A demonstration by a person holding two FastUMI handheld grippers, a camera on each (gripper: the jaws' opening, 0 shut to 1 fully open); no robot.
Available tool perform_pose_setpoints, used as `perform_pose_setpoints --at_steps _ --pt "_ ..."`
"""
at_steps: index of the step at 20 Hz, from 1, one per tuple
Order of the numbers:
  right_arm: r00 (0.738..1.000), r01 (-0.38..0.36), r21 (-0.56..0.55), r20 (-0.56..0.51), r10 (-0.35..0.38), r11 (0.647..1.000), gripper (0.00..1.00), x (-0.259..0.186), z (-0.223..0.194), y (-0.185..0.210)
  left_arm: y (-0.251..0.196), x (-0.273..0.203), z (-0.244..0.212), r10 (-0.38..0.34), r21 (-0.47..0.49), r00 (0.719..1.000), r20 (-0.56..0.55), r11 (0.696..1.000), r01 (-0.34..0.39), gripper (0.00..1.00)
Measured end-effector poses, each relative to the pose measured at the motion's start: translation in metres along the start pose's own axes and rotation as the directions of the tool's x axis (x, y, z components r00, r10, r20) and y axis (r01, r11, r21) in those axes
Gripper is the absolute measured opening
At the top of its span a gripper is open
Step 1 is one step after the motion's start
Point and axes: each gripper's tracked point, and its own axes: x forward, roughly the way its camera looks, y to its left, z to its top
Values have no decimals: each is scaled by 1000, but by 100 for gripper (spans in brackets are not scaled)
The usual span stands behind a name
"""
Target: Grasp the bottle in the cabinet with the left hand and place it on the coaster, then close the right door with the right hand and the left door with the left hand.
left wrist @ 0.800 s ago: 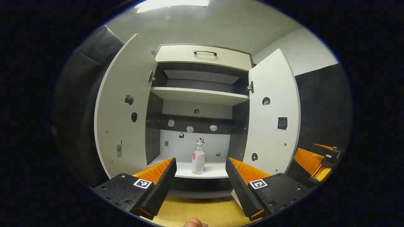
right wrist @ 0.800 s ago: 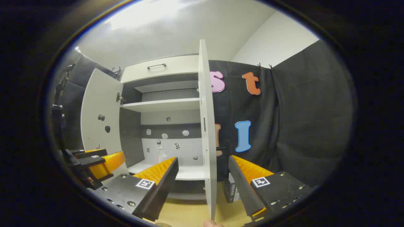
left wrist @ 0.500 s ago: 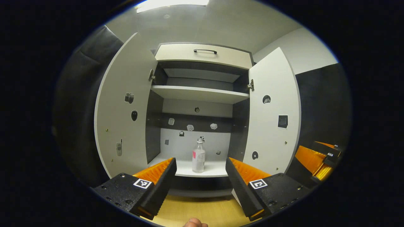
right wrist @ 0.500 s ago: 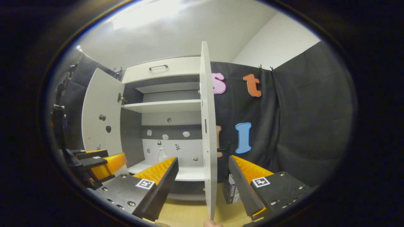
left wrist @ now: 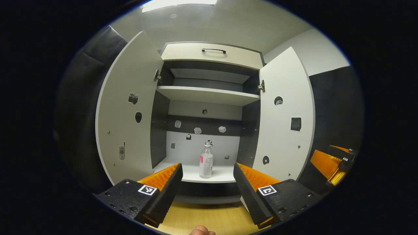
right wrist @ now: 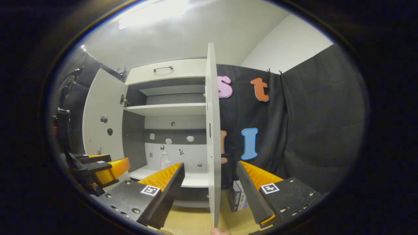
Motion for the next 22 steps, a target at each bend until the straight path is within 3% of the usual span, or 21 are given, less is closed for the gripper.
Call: perform_pose_setpoints --at_steps 5,12,17,22 --pt "999 42 -17 5 -42 999 96 -5 1 -15 10 42 -8 12 34 1000 -5 999 -12 96" --pt "985 170 -56 23 -169 984 94 -15 6 -56 21 145 -30 26 47 999 -29 999 -25 97" --pt "958 285 -96 41 -283 954 96 -25 8 -90 20 219 -53 28 66 997 -71 998 -23 96" --pt "913 407 -117 55 -404 906 94 -38 9 -116 17 280 -73 26 56 994 -107 998 -21 97"
